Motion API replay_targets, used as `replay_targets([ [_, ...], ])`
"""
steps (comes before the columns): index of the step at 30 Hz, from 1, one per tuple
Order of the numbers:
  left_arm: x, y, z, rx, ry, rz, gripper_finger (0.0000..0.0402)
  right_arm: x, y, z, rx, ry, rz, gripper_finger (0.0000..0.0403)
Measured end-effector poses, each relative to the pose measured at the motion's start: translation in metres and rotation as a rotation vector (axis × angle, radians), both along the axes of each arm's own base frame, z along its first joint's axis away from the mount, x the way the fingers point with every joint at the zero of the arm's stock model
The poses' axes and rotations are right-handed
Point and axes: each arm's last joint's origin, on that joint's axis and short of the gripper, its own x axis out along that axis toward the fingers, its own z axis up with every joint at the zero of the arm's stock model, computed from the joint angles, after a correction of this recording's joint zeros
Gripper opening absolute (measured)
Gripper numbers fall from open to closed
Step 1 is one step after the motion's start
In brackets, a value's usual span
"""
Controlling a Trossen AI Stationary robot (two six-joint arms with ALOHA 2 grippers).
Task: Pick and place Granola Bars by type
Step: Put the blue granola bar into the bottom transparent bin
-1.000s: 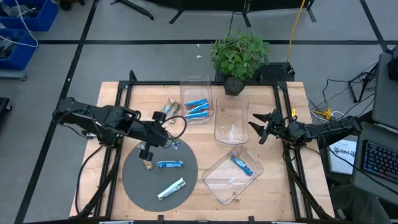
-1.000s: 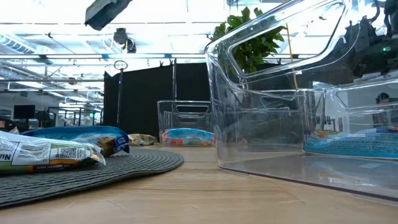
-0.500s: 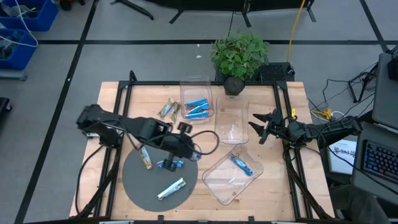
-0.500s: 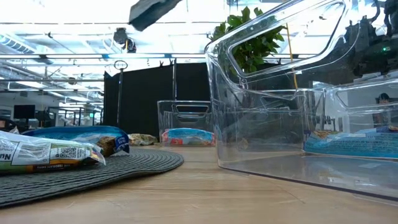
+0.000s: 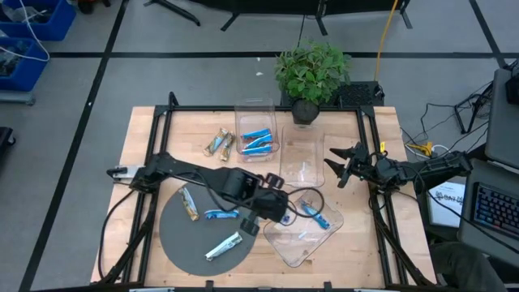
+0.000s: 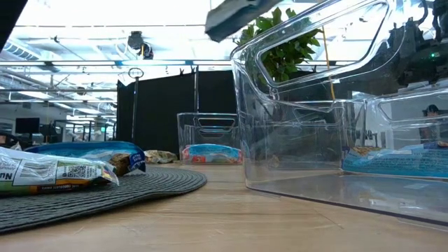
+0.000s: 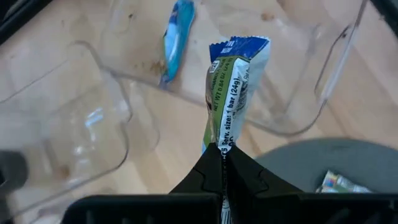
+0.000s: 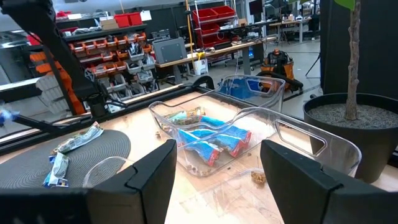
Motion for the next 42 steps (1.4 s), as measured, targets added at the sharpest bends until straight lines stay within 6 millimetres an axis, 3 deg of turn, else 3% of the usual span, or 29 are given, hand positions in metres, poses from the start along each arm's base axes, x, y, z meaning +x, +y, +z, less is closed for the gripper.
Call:
replay_targets([
  [8,0.025,0.001,-0.016,0.004,0.002,-0.034,0.0005,0.0,0.0,0.0,0.0,0.0,0.0,0.0224],
  [18,0.031,0.001,-0.022,0.012,-0.015,-0.072,0.0005,0.0,0.0,0.0,0.0,0.0,0.0,0.0224],
  [26,0.025,-0.024,-0.022,-0.012,-0.019,-0.107,0.0005,0.0,0.0,0.0,0.0,0.0,0.0,0.0224],
  [35,0.003,-0.053,-0.021,0.01,0.064,-0.184,0.0005,0.0,0.0,0.0,0.0,0.0,0.0,0.0224],
  [42,-0.015,-0.044,-0.008,0.044,0.092,-0.152,0.0005,0.0,0.0,0.0,0.0,0.0,0.001,0.0224],
])
